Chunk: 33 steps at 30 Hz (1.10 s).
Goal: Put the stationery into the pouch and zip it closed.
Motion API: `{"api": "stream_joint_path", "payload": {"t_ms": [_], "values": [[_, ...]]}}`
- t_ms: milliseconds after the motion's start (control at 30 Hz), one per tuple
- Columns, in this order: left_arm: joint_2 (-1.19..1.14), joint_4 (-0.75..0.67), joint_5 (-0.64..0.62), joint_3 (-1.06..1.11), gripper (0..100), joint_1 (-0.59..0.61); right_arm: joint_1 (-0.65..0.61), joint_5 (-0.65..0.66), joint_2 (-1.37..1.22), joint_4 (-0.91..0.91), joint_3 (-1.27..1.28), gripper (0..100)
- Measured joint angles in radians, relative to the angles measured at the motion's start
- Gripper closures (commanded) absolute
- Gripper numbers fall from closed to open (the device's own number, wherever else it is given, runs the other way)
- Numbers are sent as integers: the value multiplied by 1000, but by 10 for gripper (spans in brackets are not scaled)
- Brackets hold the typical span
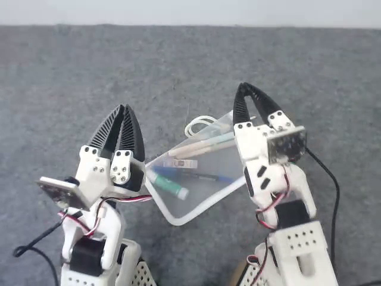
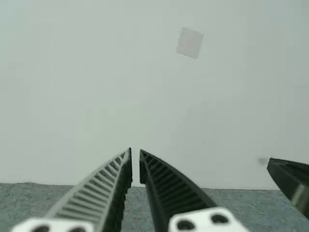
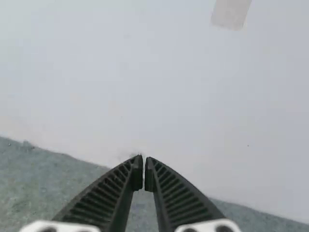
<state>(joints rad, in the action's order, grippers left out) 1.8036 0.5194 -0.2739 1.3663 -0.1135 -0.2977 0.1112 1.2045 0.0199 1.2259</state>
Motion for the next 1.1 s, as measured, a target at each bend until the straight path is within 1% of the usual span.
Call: {"api": "stream_joint_path", "payload": {"t_ms": [167,367,467,633,700,800,933,1033,1100], "values": [[0,0,5,34,974,0,0,0,101,0,3,993],[0,0,6,38,973,0,2,3,273,9,78,993],[0,0,6,38,973,0,2,54,388,107,86,993],[0,0,6,38,973,0,0,106,614,354,89,993],[0,0,6,38,973,0,26,114,614,434,87,993],[0,0,6,38,973,0,92,106,606,503,89,993],[0,0,6,38,973,0,164,44,595,529,126,993],[0,-8,6,38,973,0,198,29,600,529,178,993],[0,-38,6,40,973,0,232,28,600,529,218,992]]}}
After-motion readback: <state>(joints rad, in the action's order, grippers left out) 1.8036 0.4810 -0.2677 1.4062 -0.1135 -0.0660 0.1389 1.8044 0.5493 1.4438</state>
